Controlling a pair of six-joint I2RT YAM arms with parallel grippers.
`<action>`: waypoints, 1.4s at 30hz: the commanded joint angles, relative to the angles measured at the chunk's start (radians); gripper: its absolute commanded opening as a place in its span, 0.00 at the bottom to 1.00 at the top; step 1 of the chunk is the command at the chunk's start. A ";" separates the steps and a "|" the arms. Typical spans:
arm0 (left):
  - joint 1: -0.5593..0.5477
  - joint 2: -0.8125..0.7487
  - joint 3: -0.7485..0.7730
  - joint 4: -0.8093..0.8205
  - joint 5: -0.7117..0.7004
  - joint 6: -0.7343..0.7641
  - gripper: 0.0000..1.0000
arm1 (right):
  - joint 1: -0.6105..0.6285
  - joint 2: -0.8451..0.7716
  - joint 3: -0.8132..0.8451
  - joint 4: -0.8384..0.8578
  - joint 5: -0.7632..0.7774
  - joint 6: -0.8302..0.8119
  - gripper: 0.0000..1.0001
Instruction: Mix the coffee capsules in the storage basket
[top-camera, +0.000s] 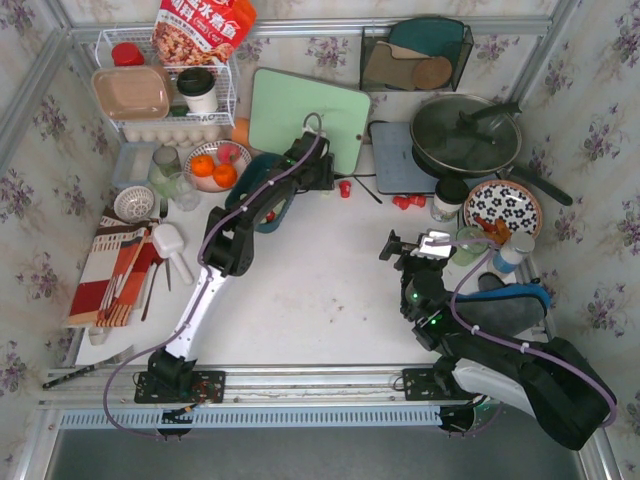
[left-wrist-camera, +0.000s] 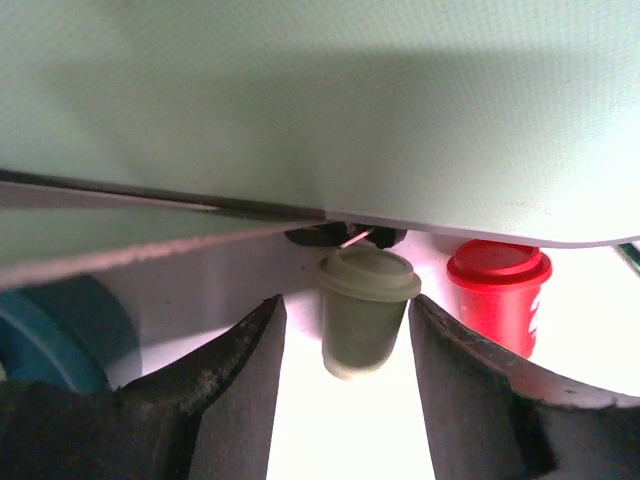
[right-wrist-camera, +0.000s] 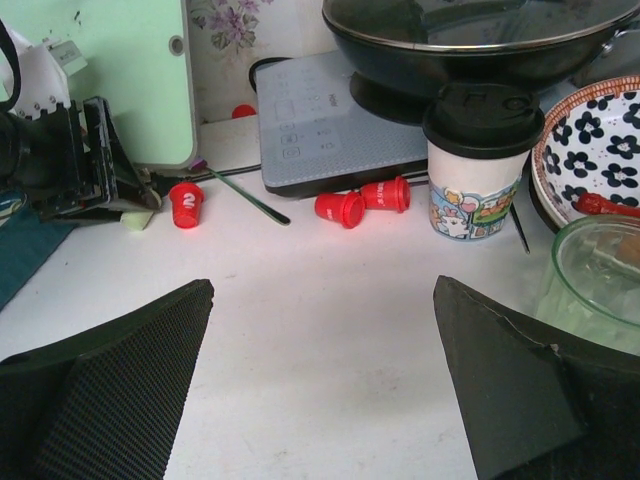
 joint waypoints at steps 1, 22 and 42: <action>0.000 0.016 -0.012 0.016 0.108 -0.016 0.52 | 0.002 0.011 0.004 0.023 -0.022 0.003 1.00; -0.038 -0.297 -0.396 0.152 0.079 0.068 0.13 | 0.001 0.007 0.006 0.018 -0.037 0.004 1.00; 0.111 -0.763 -0.926 0.216 -0.206 0.188 0.17 | 0.000 0.019 0.006 0.017 -0.029 0.003 1.00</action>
